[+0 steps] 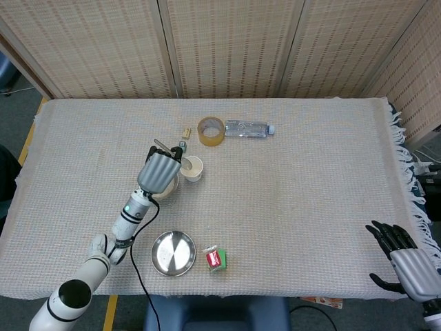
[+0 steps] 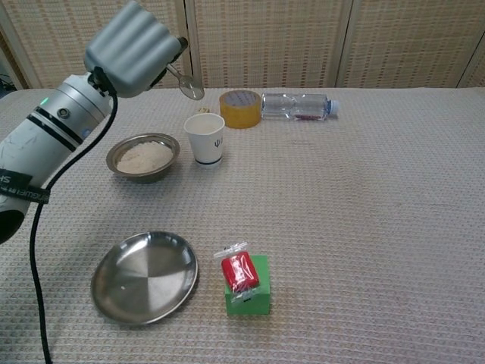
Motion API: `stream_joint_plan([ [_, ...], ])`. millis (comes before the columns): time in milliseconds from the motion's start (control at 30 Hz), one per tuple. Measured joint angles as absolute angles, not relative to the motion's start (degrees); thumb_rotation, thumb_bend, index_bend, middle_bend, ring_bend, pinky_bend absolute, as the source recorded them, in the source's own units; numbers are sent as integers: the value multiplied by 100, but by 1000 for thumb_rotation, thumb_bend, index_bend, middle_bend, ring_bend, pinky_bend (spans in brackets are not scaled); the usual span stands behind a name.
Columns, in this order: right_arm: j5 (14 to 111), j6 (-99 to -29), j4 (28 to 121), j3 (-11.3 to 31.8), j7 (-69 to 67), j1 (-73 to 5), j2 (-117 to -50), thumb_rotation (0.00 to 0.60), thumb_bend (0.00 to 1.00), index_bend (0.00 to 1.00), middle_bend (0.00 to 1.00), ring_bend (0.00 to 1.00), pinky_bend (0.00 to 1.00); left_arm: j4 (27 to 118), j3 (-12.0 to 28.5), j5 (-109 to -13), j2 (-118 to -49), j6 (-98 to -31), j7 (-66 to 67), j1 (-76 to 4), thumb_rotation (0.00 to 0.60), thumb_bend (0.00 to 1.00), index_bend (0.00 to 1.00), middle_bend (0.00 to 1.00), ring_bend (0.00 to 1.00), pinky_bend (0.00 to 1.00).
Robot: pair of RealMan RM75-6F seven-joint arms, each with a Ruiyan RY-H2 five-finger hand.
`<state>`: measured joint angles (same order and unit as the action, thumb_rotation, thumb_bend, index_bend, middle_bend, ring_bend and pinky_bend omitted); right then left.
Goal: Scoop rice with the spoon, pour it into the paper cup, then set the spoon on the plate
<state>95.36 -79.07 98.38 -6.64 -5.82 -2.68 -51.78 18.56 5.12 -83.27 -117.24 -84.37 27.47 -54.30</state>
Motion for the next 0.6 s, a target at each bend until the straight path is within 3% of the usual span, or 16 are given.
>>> stream_joint_plan([
  [167, 9673, -7900, 9910, -715, -418, -268, -5213, 600, 120, 0, 0, 0, 0, 3350, 344, -8438, -11259, -8847, 2391, -4882, 600, 412, 718, 1000, 1000, 1000],
  [400, 9887, -7893, 9953, -815, -298, -269, -5251, 600, 120, 0, 0, 0, 0, 6118, -145, -8695, -10422, -9067, 2645, -4106, 600, 411, 717, 1000, 1000, 1000],
  [600, 10064, -7955, 9936, -885, -391, -270, -5218, 600, 120, 0, 0, 0, 0, 7421, -527, -8876, -10069, -8894, 3454, -3548, 600, 412, 717, 1000, 1000, 1000],
])
